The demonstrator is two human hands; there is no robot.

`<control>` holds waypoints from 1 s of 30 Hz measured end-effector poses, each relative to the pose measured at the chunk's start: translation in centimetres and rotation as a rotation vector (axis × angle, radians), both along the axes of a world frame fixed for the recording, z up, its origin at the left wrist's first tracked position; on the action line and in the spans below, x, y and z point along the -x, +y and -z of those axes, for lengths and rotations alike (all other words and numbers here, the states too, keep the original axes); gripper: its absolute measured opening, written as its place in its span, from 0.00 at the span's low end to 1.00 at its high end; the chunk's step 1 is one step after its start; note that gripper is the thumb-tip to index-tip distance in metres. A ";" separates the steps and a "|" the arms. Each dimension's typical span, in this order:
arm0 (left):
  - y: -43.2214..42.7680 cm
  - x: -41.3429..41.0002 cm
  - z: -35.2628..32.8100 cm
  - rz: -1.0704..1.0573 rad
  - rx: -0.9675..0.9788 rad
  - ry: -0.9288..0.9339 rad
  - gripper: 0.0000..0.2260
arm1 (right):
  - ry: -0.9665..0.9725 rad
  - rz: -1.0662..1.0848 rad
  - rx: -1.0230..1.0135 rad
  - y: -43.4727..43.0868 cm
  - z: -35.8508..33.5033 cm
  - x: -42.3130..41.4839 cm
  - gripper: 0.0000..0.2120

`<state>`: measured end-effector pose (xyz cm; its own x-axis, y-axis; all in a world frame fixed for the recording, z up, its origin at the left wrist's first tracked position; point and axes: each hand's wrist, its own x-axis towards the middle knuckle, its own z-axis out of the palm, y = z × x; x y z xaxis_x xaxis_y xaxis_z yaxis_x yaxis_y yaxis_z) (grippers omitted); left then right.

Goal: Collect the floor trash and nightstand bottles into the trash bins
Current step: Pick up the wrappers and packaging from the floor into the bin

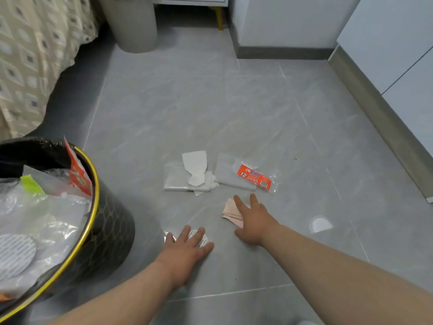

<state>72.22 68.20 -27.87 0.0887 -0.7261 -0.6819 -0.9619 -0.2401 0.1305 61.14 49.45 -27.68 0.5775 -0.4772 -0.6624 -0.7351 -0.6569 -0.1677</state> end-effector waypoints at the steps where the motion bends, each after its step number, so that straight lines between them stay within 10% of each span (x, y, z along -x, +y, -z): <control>1: 0.2 0.0 0.2 0.014 0.016 -0.010 0.38 | 0.020 -0.026 0.015 0.4 0.4 0.0 0.42; 11: 3.2 0.7 2.0 0.000 0.232 -0.072 0.38 | -0.104 -0.129 0.235 2.5 1.2 2.6 0.17; 20: 4.6 0.8 3.6 -0.215 0.436 0.034 0.20 | -0.185 0.063 0.211 2.8 2.0 3.0 0.17; 30: 4.8 0.1 3.9 -0.233 0.477 0.034 0.23 | -0.246 0.178 0.161 3.1 2.3 3.0 0.15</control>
<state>72.11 73.04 -31.75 0.2685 -0.9197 -0.2864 -0.8833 -0.3537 0.3077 58.16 52.56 -30.00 0.6087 -0.6722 -0.4215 -0.7911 -0.5542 -0.2588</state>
